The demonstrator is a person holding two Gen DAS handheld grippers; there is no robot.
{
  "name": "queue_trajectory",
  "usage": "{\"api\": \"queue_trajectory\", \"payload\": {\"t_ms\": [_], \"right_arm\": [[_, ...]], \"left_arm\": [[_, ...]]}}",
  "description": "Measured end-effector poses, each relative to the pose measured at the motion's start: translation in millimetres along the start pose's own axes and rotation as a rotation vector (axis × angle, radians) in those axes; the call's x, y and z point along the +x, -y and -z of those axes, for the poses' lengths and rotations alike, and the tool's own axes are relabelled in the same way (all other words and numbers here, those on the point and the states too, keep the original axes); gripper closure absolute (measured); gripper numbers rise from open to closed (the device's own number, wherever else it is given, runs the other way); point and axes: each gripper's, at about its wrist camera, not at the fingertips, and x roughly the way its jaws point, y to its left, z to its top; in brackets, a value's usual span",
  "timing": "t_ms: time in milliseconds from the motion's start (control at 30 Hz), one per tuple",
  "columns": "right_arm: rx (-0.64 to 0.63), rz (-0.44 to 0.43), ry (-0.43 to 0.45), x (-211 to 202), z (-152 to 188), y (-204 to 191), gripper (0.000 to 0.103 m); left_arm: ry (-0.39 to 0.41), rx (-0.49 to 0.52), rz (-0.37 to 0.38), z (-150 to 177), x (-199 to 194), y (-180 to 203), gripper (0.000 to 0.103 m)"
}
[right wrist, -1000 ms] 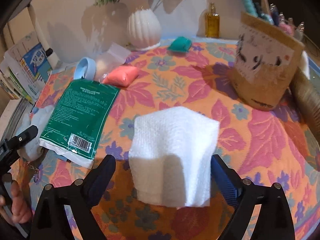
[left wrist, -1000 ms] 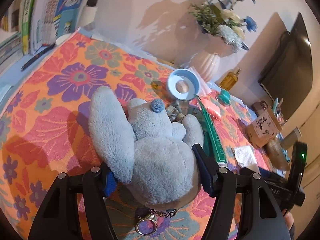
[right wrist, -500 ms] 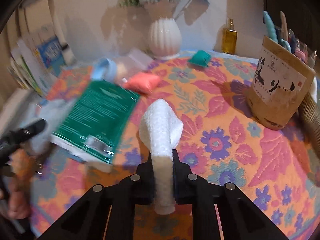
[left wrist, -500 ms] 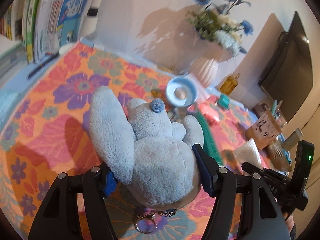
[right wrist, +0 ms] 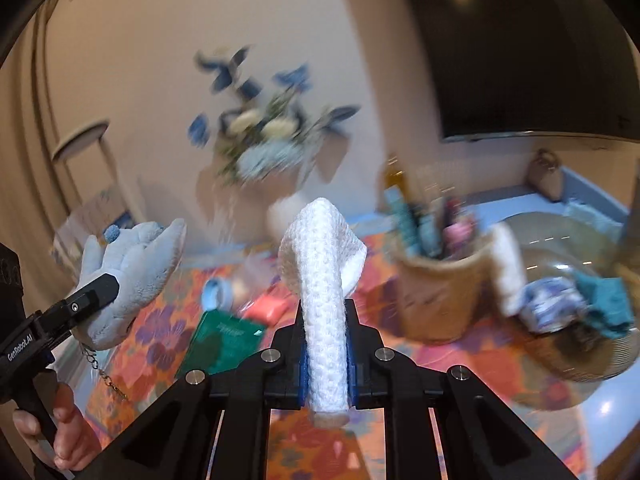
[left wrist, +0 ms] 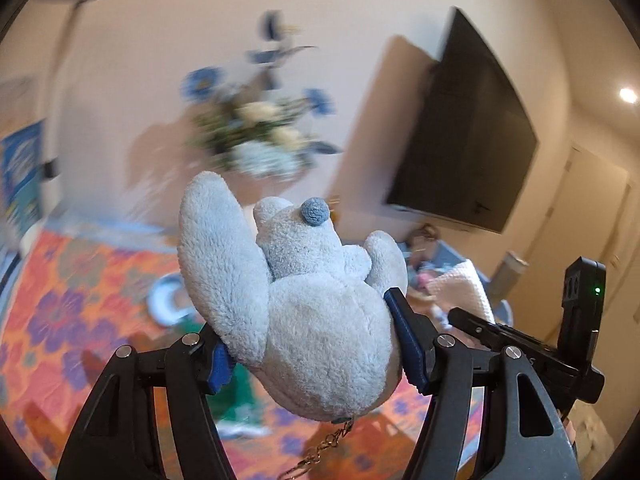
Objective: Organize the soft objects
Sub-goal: 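Carry the bear and towel over the amber glass plate while both tools open to release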
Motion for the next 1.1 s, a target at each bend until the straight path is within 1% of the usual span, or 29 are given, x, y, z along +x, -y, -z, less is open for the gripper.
{"api": "queue_trajectory", "payload": {"t_ms": [67,100,167,267,300,367,400,467,600,633,700,733,767,800,833,900,933,967,1000,1100], "right_arm": [[0.019,0.025,0.020,-10,-7,19,0.090],[0.034,0.054,0.032,-16,-11,33,0.090],[0.067,0.088,0.046,-21,-17,53,0.090],[0.168,0.166,0.062,-28,-29,98,0.090],[0.192,0.182,0.066,-29,-32,108,0.090],[0.277,0.242,0.076,-33,-40,143,0.089],[0.306,0.264,0.078,-33,-42,154,0.089],[0.369,0.306,0.073,-31,-45,183,0.089],[0.434,0.345,0.027,-17,-41,218,0.089],[0.437,0.348,0.021,-18,-37,225,0.089],[0.444,0.356,-0.010,-9,-34,234,0.088],[0.449,0.354,-0.030,-4,-31,238,0.085],[0.454,0.348,-0.055,0,-27,242,0.083],[0.450,0.343,-0.098,7,-25,247,0.082],[0.439,0.350,-0.135,14,-22,249,0.080],[0.422,0.401,-0.205,24,-16,251,0.062],[0.426,0.417,-0.221,25,-13,252,0.045],[0.434,0.421,-0.220,23,-10,254,0.044],[0.441,0.407,-0.191,15,-7,254,0.044],[0.449,0.410,-0.163,-1,-5,251,0.044]], "left_arm": [[-0.012,0.031,0.050,-9,16,26,0.039],[-0.022,0.041,0.069,-13,24,37,0.039],[-0.056,0.056,0.102,-23,48,62,0.039],[-0.095,0.087,0.153,-36,82,102,0.039],[-0.108,0.100,0.169,-39,93,115,0.039],[-0.143,0.122,0.206,-44,119,141,0.039],[-0.158,0.130,0.224,-46,129,153,0.039],[-0.197,0.141,0.258,-45,154,175,0.039],[-0.279,0.143,0.304,-34,202,208,0.039],[-0.294,0.144,0.312,-31,210,214,0.039],[-0.315,0.151,0.301,-23,231,225,0.035],[-0.314,0.147,0.289,-20,238,226,0.034],[-0.319,0.142,0.275,-17,245,227,0.028],[-0.336,0.138,0.269,-15,251,227,0.022],[-0.365,0.122,0.281,-13,257,225,0.021],[-0.401,0.083,0.308,-10,260,220,0.020],[-0.409,0.073,0.317,-9,258,218,0.020],[-0.408,0.071,0.323,-9,254,215,0.020],[-0.398,0.075,0.323,-10,247,212,0.020],[-0.367,0.084,0.323,-16,225,205,0.020]]}}
